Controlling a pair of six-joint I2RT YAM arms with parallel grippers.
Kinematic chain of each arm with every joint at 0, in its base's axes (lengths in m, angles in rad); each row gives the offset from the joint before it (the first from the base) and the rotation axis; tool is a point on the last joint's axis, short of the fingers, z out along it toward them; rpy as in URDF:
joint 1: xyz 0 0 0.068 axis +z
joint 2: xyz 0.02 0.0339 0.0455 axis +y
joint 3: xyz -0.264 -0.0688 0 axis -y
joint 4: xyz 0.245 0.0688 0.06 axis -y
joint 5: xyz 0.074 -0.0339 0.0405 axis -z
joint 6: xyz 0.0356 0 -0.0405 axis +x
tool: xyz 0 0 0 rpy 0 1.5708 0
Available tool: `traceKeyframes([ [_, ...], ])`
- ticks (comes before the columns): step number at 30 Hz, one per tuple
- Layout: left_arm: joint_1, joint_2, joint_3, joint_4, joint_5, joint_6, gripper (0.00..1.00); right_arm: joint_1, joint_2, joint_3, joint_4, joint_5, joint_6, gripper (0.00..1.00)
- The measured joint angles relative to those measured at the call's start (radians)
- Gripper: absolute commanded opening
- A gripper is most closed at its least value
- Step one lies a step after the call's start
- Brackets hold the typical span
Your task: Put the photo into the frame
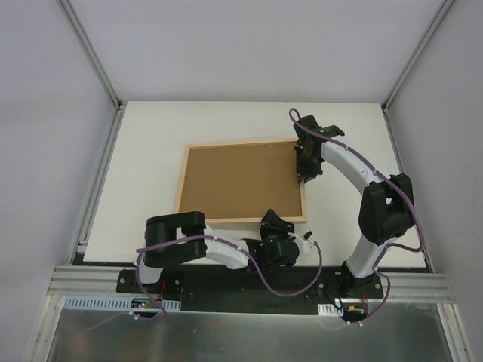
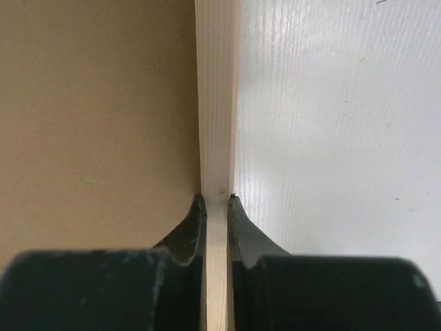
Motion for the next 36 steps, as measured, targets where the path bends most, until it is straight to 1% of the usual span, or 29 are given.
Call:
traceKeyframes([
  [2, 0.0, 0.0, -0.007, 0.037, -0.01, 0.027, 0.0, 0.0, -0.005, 0.001, 0.001, 0.001, 0.0, 0.27],
  [3, 0.0, 0.0, -0.011, 0.053, -0.011, 0.039, 0.0, 0.0, -0.009, 0.001, 0.001, 0.0, 0.0, 0.36],
  [4, 0.0, 0.0, -0.013, 0.067, -0.013, 0.052, 0.0, 0.0, -0.013, 0.001, 0.003, 0.0, 0.002, 0.43],
  [5, 0.002, 0.0, -0.013, 0.082, -0.015, 0.064, 0.0, -0.001, -0.019, 0.001, -0.001, -0.005, 0.003, 0.47],
  [8, 0.005, 0.0, -0.013, 0.123, -0.014, 0.1, 0.0, -0.004, -0.059, 0.001, -0.012, -0.006, 0.004, 0.51],
  [10, 0.006, 0.0, -0.013, 0.152, -0.018, 0.126, 0.0, -0.011, -0.109, 0.003, -0.013, -0.005, 0.005, 0.56],
  [13, 0.01, -0.005, -0.008, 0.19, -0.019, 0.177, 0.0, -0.029, -0.226, 0.017, -0.012, 0.014, 0.012, 0.59],
  [18, 0.011, -0.069, 0.024, 0.227, -0.036, 0.303, 0.0, -0.055, -0.507, 0.054, 0.02, 0.094, 0.031, 0.6],
  [20, 0.011, -0.115, 0.057, 0.232, -0.037, 0.366, 0.0, -0.063, -0.615, 0.061, 0.041, 0.129, 0.038, 0.6],
  [23, 0.011, -0.18, 0.135, 0.235, -0.038, 0.41, 0.0, -0.072, -0.727, 0.061, 0.058, 0.176, 0.048, 0.6],
  [25, 0.011, -0.222, 0.201, 0.238, -0.043, 0.408, 0.0, -0.08, -0.773, 0.059, 0.066, 0.206, 0.056, 0.6],
  [28, 0.011, -0.269, 0.298, 0.215, -0.042, 0.407, 0.0, -0.092, -0.801, 0.041, 0.071, 0.234, 0.064, 0.6],
  [32, 0.024, -0.309, 0.447, 0.084, -0.013, 0.377, 0.0, -0.11, -0.808, 0.01, 0.069, 0.254, 0.071, 0.6],
  [36, 0.053, -0.323, 0.579, -0.103, 0.019, 0.271, 0.0, -0.125, -0.819, -0.007, 0.066, 0.264, 0.077, 0.6],
])
